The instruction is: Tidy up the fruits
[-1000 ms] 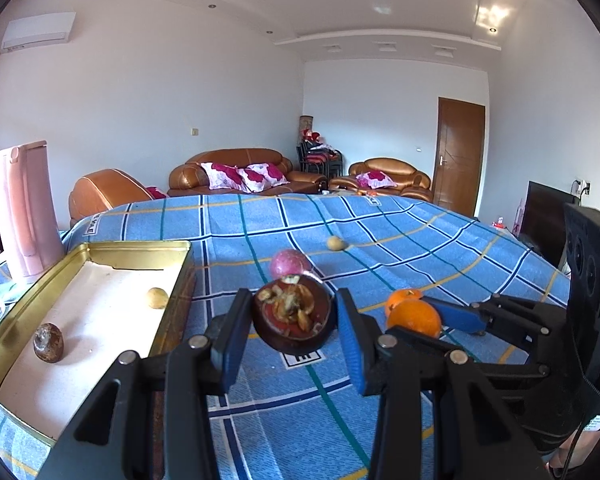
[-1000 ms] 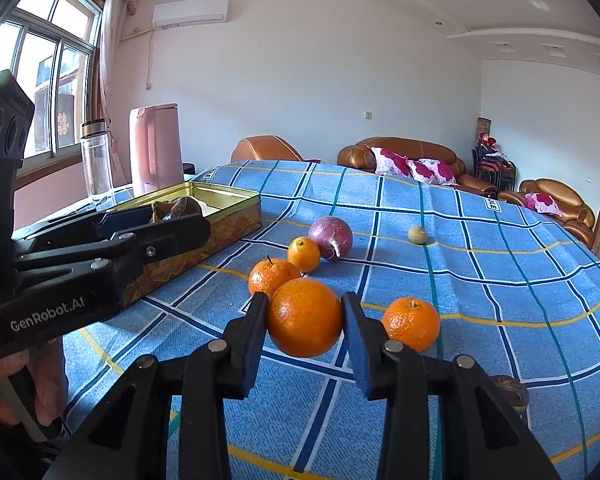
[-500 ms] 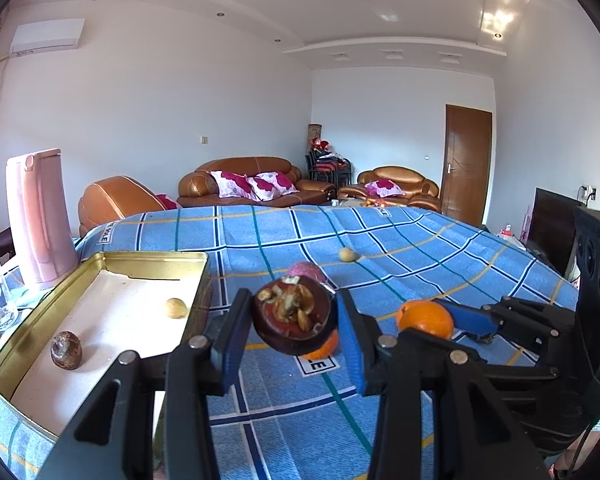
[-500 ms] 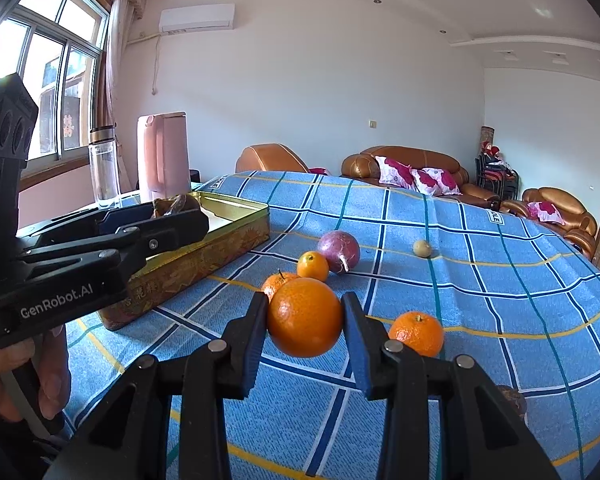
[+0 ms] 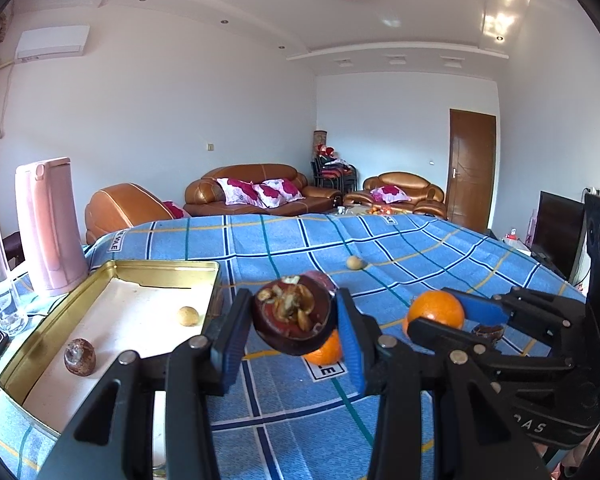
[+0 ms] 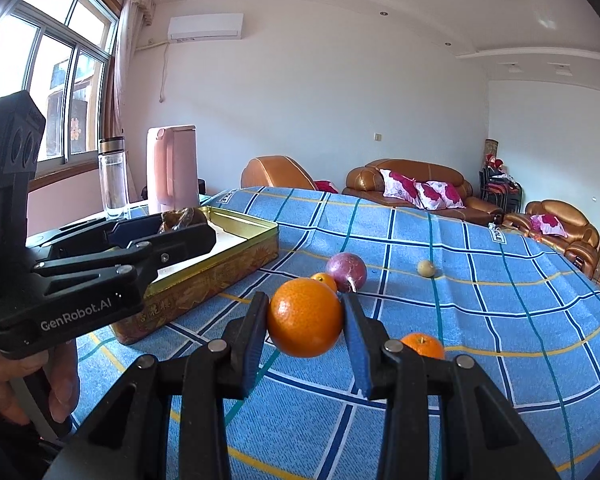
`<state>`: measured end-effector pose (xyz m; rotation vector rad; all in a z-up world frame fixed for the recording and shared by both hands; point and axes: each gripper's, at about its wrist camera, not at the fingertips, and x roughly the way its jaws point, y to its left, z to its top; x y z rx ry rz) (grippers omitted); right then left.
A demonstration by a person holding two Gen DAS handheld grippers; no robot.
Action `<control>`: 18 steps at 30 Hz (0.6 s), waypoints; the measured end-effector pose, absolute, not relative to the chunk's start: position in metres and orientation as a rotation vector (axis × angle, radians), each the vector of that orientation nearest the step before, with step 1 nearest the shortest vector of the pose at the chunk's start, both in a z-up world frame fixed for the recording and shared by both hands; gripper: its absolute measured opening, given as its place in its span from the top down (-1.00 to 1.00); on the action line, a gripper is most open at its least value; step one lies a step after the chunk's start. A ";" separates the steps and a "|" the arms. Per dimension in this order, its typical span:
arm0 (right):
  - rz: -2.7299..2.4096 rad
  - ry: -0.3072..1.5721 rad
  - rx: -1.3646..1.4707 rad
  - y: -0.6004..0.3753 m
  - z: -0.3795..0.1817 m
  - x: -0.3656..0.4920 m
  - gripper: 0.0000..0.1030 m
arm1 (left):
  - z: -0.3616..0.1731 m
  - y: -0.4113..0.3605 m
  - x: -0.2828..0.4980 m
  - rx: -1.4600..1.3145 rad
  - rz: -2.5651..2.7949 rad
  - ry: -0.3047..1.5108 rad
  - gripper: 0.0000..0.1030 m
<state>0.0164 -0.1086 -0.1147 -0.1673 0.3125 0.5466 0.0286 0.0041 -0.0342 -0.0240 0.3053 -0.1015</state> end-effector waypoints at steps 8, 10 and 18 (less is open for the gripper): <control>0.555 0.288 -0.170 -0.105 -0.107 0.014 0.24 | -0.032 0.004 0.029 -0.017 -0.089 0.298 0.16; 0.557 0.281 -0.172 -0.104 -0.105 0.013 0.24 | -0.031 0.005 0.028 -0.015 -0.085 0.293 0.16; 0.564 0.258 -0.176 -0.101 -0.098 0.010 0.24 | -0.029 0.006 0.026 -0.010 -0.075 0.284 0.16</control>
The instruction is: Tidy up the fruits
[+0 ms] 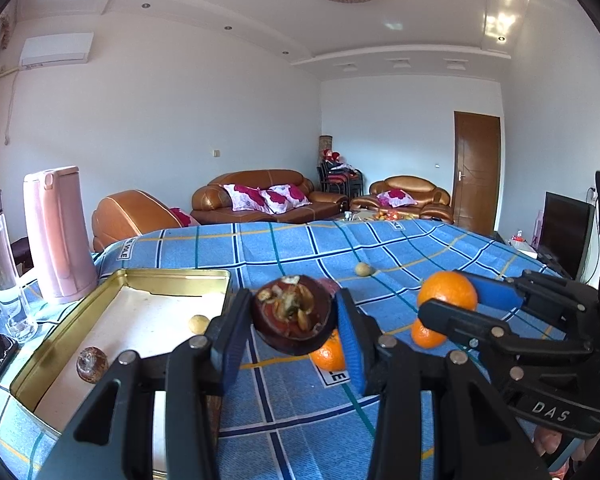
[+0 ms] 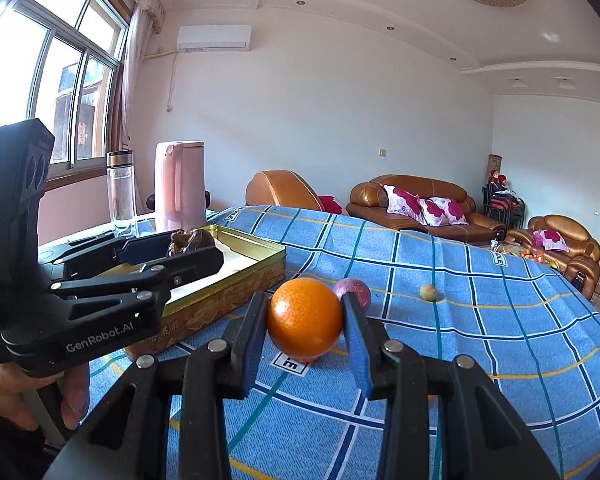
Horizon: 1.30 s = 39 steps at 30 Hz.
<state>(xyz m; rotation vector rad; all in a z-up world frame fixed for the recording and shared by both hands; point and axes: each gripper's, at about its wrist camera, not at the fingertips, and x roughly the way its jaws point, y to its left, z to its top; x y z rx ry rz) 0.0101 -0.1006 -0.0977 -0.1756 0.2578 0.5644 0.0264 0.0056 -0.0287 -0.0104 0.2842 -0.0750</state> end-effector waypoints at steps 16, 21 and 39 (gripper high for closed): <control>0.597 0.217 -0.193 -0.086 -0.085 0.009 0.24 | -0.021 0.022 0.021 -0.010 -0.029 0.256 0.16; 0.616 0.213 -0.191 -0.080 -0.081 0.009 0.24 | -0.018 0.034 0.020 -0.025 -0.005 0.254 0.16; 0.674 0.203 -0.208 -0.050 -0.072 0.018 0.24 | -0.024 0.068 0.027 -0.057 0.066 0.299 0.16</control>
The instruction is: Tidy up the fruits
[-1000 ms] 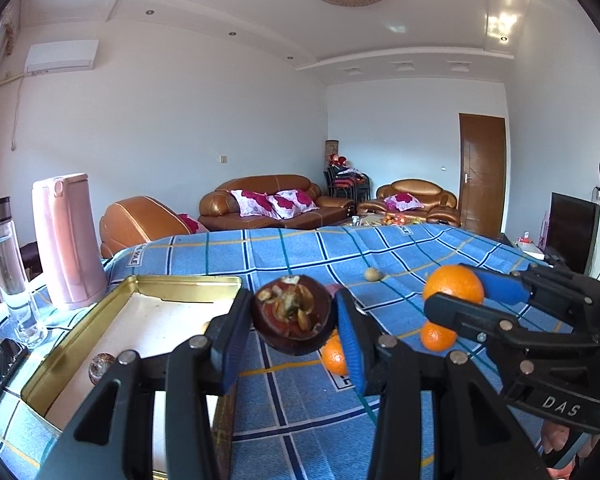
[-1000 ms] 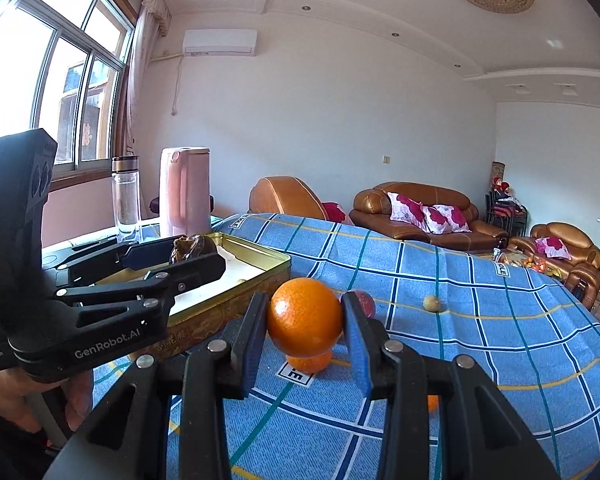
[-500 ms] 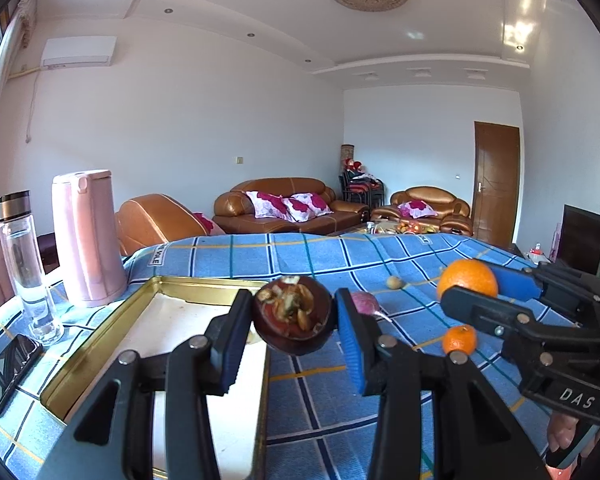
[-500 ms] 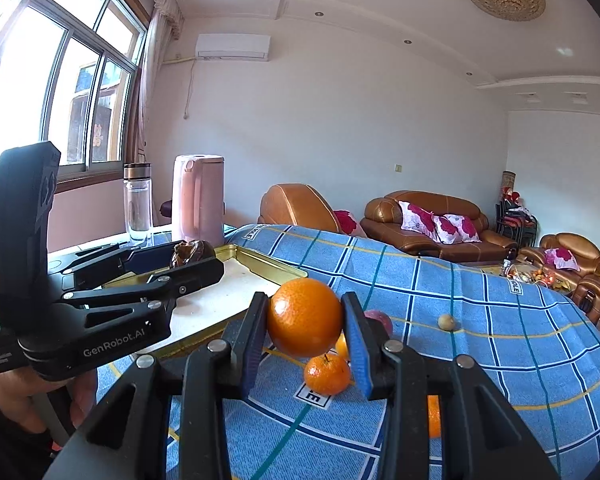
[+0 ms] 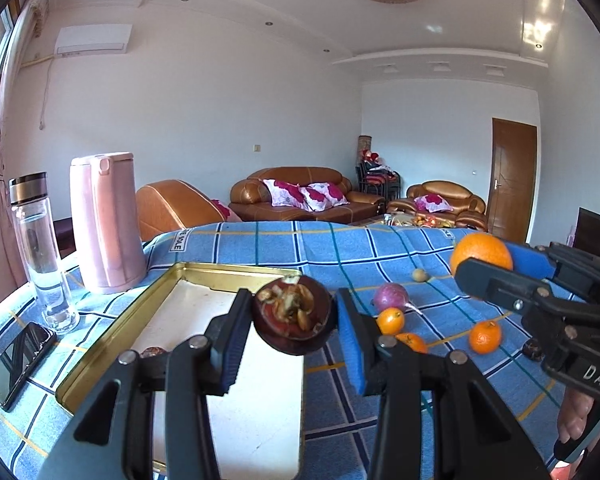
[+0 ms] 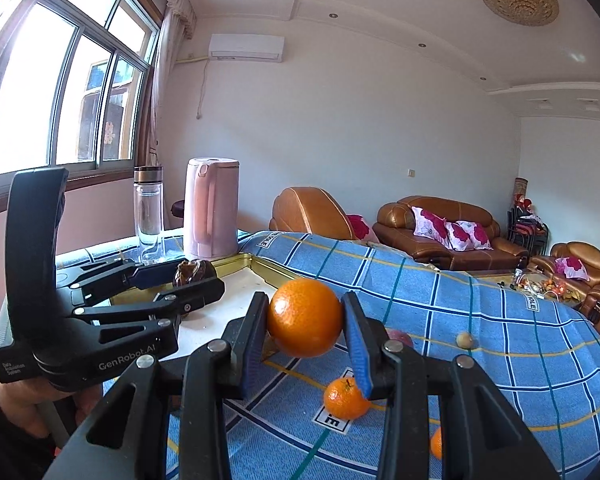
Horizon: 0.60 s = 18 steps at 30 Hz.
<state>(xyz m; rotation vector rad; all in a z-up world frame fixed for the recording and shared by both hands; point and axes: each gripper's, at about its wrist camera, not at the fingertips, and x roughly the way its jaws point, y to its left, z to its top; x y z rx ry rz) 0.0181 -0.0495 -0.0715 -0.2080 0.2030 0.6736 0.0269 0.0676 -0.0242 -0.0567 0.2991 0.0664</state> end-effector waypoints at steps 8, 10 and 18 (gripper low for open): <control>0.703 0.206 -0.220 -0.036 -0.068 0.023 0.24 | -0.026 0.080 0.030 -0.064 0.088 0.314 0.16; 0.709 0.209 -0.222 -0.031 -0.068 0.024 0.24 | -0.028 0.083 0.030 -0.066 0.095 0.319 0.16; 0.734 0.223 -0.236 -0.015 -0.070 0.030 0.24 | -0.032 0.098 0.031 -0.082 0.121 0.336 0.16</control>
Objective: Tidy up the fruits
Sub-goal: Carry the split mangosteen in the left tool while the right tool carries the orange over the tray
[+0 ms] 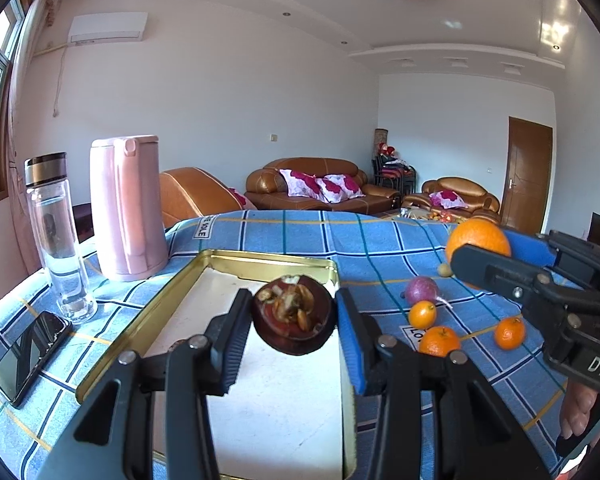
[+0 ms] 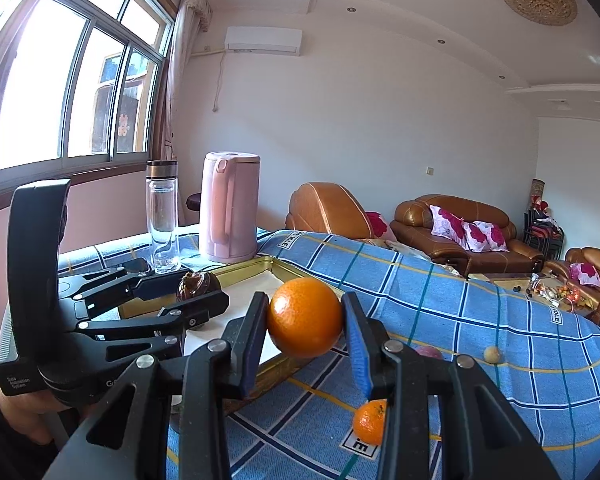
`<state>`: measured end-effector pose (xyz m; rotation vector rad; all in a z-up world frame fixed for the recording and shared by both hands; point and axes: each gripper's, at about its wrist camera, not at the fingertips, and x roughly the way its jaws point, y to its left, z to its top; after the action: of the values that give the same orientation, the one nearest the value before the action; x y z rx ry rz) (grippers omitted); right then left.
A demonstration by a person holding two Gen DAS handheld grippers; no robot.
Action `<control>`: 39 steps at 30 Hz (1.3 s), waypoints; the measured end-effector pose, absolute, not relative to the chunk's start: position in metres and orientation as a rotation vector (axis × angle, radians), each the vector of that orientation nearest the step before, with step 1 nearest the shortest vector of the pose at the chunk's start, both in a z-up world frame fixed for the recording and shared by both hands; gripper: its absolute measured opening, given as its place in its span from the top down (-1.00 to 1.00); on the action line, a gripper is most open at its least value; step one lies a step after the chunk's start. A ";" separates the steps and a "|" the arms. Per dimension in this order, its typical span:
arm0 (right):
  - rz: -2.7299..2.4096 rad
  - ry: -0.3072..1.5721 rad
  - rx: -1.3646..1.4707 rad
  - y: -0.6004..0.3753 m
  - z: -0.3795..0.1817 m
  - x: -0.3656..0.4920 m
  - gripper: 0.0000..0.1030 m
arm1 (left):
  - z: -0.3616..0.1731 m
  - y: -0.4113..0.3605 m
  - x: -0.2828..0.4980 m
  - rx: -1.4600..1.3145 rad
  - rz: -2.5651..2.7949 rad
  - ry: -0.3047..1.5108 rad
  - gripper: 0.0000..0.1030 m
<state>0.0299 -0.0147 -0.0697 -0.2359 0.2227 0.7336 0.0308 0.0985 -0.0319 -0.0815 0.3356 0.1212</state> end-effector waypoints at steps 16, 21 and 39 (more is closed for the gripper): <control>0.785 0.264 -0.278 0.019 -0.081 0.041 0.24 | -0.042 0.127 0.033 -0.099 0.177 0.389 0.16; 0.804 0.281 -0.288 0.028 -0.085 0.044 0.24 | -0.045 0.137 0.035 -0.103 0.197 0.408 0.16; 0.847 0.326 -0.314 0.058 -0.101 0.053 0.24 | -0.058 0.160 0.042 -0.093 0.246 0.481 0.16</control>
<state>0.0532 0.0576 -0.1009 -0.3138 0.3265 0.8473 0.0416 0.1601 -0.0578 -0.0930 0.4812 0.2456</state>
